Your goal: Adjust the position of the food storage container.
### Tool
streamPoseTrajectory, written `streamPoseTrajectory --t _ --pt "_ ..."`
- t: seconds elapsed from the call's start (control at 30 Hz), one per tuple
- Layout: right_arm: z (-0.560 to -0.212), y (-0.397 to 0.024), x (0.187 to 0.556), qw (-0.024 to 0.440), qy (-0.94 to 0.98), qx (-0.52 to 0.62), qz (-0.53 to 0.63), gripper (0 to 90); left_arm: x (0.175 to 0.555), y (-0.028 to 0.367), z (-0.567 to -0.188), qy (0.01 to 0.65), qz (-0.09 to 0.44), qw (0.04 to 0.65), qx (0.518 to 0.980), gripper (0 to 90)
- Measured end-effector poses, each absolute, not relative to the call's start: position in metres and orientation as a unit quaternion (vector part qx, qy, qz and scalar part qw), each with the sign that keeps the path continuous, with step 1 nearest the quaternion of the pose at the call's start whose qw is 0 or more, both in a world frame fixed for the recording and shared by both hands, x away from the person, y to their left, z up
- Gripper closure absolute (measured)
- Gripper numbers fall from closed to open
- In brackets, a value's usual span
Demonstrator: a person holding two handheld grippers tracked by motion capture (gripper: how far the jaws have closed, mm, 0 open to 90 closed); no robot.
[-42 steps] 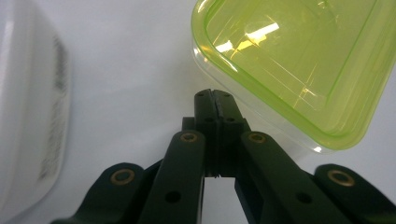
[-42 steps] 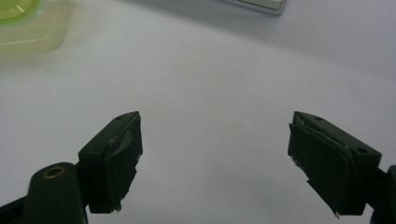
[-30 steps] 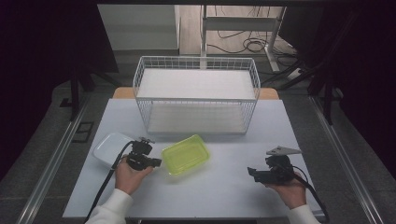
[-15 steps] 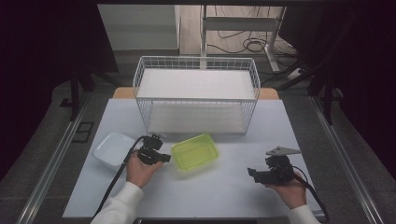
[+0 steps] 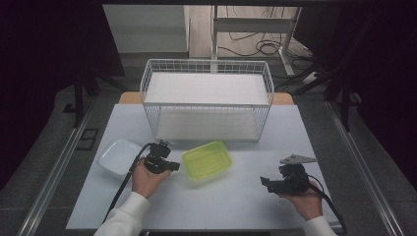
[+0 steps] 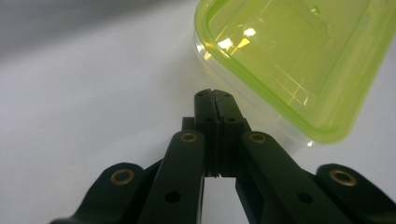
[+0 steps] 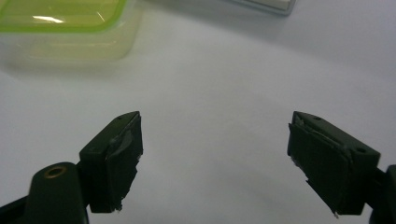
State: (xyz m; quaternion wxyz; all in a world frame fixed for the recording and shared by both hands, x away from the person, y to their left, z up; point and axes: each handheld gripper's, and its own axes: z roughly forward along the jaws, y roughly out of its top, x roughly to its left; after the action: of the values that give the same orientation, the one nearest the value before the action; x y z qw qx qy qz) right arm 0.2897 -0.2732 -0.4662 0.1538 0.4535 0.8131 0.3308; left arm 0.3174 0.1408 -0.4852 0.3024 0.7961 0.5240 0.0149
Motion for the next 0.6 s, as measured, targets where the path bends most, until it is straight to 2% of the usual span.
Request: streamPoseTrajectory --t 0.1,0.17,0.23,0.27,0.33,0.43,0.47,0.5,0.53,0.57,0.6 --pt "-0.46 -0.273 0.288 0.149 0.81 0.446 0.35 23.8 0.305 0.15 -0.48 0.524 0.013 0.32 0.789 87.7" --pt "-0.453 -0.267 0.288 0.152 0.816 0.429 0.355 26.9 0.296 0.156 -0.479 0.52 0.011 0.329 0.788 81.3" --pt "-0.446 -0.258 0.289 0.148 0.821 0.415 0.364 29.4 0.292 0.158 -0.478 0.518 0.008 0.33 0.789 63.3" --pt "-0.446 -0.258 0.289 0.148 0.821 0.415 0.364 29.4 0.288 0.159 -0.477 0.515 0.007 0.332 0.79 63.3" --pt "-0.438 -0.245 0.293 0.141 0.828 0.397 0.369 32.4 0.277 0.165 -0.47 0.505 0.014 0.346 0.791 40.5" --pt "-0.435 -0.231 0.302 0.129 0.834 0.39 0.368 36.2 0.273 0.17 -0.465 0.508 0.023 0.355 0.785 30.9" --pt "-0.435 -0.231 0.302 0.129 0.834 0.39 0.368 36.2 0.272 0.172 -0.463 0.508 0.027 0.358 0.783 30.9" --pt "-0.435 -0.221 0.311 0.121 0.836 0.389 0.367 40.4 0.271 0.175 -0.463 0.51 0.031 0.36 0.781 27.2" --pt "-0.435 -0.221 0.311 0.121 0.836 0.389 0.367 40.4 0.271 0.175 -0.463 0.51 0.031 0.36 0.781 26.2" --pt "-0.433 -0.209 0.321 0.11 0.842 0.384 0.363 46.3 0.27 0.176 -0.463 0.51 0.031 0.36 0.78 25.3" --pt "-0.433 -0.209 0.321 0.11 0.842 0.384 0.363 46.3 0.27 0.178 -0.464 0.51 0.031 0.359 0.781 25.3"
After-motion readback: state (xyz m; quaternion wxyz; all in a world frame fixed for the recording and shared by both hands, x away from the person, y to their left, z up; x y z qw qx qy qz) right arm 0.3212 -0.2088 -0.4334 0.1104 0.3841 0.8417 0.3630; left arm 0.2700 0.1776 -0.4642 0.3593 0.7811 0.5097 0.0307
